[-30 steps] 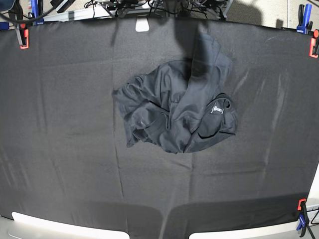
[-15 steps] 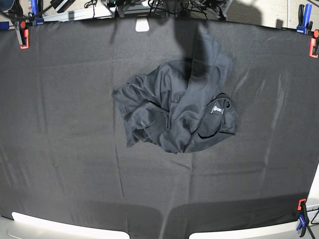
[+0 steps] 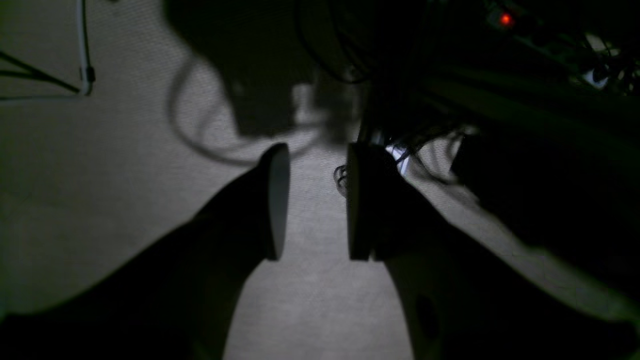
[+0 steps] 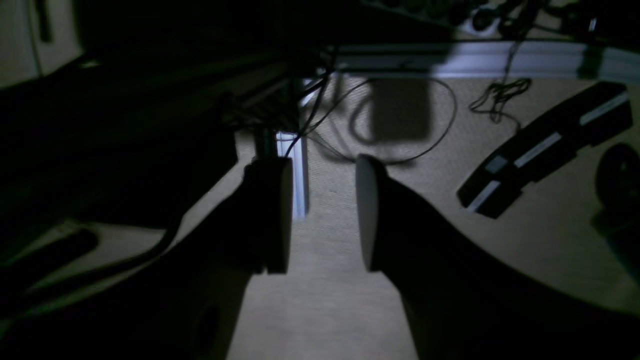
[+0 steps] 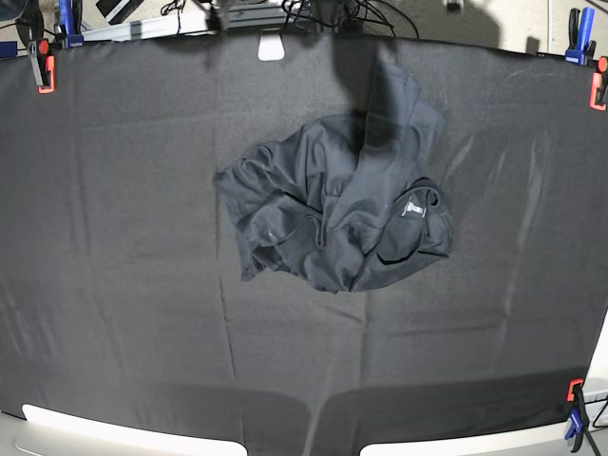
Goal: Layout the t-shirt on the table in an organized manner, then fold the t-shirt properly
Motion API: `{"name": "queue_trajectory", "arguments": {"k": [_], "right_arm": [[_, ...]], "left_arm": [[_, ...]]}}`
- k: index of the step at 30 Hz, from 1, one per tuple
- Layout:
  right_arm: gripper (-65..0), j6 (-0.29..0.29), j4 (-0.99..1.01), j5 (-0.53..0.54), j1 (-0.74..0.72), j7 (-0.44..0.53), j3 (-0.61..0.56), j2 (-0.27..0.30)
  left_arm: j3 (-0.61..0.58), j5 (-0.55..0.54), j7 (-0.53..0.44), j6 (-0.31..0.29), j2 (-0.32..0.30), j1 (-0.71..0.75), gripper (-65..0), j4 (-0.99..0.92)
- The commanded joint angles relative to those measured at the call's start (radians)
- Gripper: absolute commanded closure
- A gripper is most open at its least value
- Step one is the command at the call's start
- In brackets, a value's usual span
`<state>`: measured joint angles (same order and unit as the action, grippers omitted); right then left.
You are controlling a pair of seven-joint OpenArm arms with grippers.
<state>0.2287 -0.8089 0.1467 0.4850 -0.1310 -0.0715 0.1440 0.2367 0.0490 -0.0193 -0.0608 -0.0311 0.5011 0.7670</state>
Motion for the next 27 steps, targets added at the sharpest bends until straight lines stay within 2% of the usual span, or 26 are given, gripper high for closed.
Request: {"name": "queue_trajectory", "arguments": {"k": [1, 4, 10, 16, 19, 23, 27], "right_arm": [[-21.0, 0.006, -0.05, 0.021, 0.048, -0.012, -0.003, 0.019], [-21.0, 0.006, -0.204, 0.053, 0.158, -0.012, -0.022, 0.072], [-21.0, 0.007, -0.511, 0.143, 0.364, -0.012, -0.09, 0.218], [-21.0, 0.007, -0.839, 0.145, 0.568, -0.011, -0.092, 0.357], [-21.0, 0.007, -0.996, 0.145, 0.651, -0.011, -0.092, 0.417], [-21.0, 0.007, -1.175, 0.086, 0.716, -0.018, -0.092, 0.447], [-21.0, 0.006, -1.312, 0.027, 0.728, -0.05, -0.092, 0.446]], "left_arm": [[-0.016, -0.025, -0.007, 0.001, -0.018, 0.051, -17.0, 0.058], [-0.069, -0.078, -0.017, 0.001, -0.06, 0.173, -17.0, 0.217], [-0.095, -0.077, -0.018, 0.002, -0.126, 0.356, -17.0, 0.53], [-0.095, -0.077, 0.106, 0.002, -0.22, 0.472, -17.0, 0.834], [-0.093, -0.076, 0.117, 0.014, -0.269, 0.512, -17.0, 0.962], [-0.093, -0.068, 0.143, 0.061, -0.305, 0.53, -17.0, 1.107], [-0.093, 0.066, 0.169, 0.061, -0.305, 0.529, -17.0, 1.234]]}}
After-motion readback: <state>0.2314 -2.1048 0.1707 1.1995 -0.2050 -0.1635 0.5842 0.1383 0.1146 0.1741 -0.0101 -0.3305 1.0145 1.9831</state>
